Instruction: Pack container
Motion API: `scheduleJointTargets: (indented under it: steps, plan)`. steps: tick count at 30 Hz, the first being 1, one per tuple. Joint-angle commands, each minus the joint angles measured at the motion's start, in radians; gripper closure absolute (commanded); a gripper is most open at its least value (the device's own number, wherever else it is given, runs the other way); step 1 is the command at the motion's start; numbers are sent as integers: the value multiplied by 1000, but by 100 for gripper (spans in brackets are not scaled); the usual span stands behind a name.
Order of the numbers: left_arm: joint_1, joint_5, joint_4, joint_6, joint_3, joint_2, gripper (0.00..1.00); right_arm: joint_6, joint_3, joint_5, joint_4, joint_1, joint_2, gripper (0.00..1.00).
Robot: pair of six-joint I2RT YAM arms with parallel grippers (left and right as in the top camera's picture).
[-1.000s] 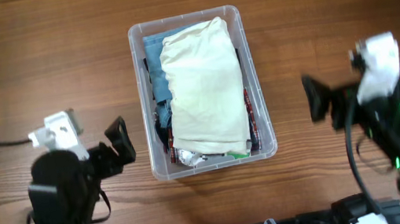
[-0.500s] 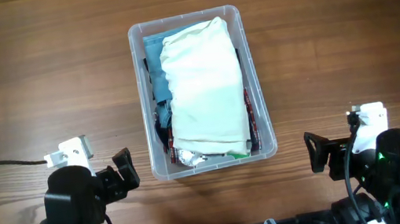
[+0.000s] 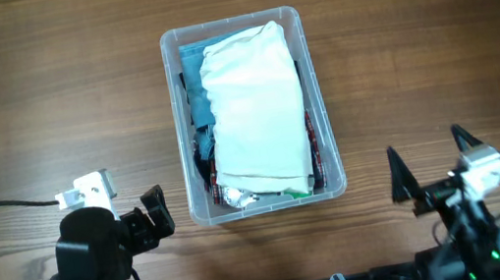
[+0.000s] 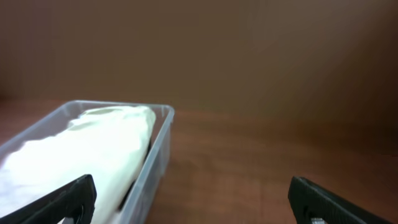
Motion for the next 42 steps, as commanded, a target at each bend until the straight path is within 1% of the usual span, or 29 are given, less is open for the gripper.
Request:
scheduleJointTargets:
  steps: [1, 2, 4, 5, 7, 29, 31, 33, 36, 38, 40, 41, 42]
  plan:
    - [-6, 2, 3, -12, -4, -6, 0, -106, -192, -17, 208, -7, -11, 0]
    - [-6, 2, 3, -12, -4, -6, 0, -131, -251, -17, 283, -7, -15, 0]
    - [-6, 2, 3, -12, -4, -6, 0, -139, -341, -19, 378, -7, -14, 0]
    - [-6, 2, 3, -12, -4, -6, 0, -141, -388, -21, 407, -7, -14, 0]
    - [-6, 2, 3, -12, -4, -6, 0, -141, -411, -21, 441, -7, -14, 0]
    - [-6, 2, 3, -12, -4, -6, 0, -142, -413, -21, 438, -7, -7, 0]
    - [-5, 2, -1, -12, -4, -28, 0, -142, -413, -21, 438, -7, -7, 0]
    - [26, -8, -4, -8, -18, -69, 0, -143, -413, -21, 438, -7, -7, 0]
    - [136, -8, 71, -8, -140, -176, 0, -142, -413, -21, 438, -7, -7, 0]
    - [216, 14, 205, -8, -292, -293, 0, -142, -413, -21, 438, -7, -7, 0]
    - [245, 25, 313, -8, -390, -371, 0, -143, -413, -21, 438, -7, -7, 0]
    - [254, 25, 385, -8, -446, -411, 0, -142, -413, -21, 438, -7, -7, 0]
    - [260, 24, 503, -8, -534, -463, 0, -142, -413, -21, 438, -7, -7, 0]
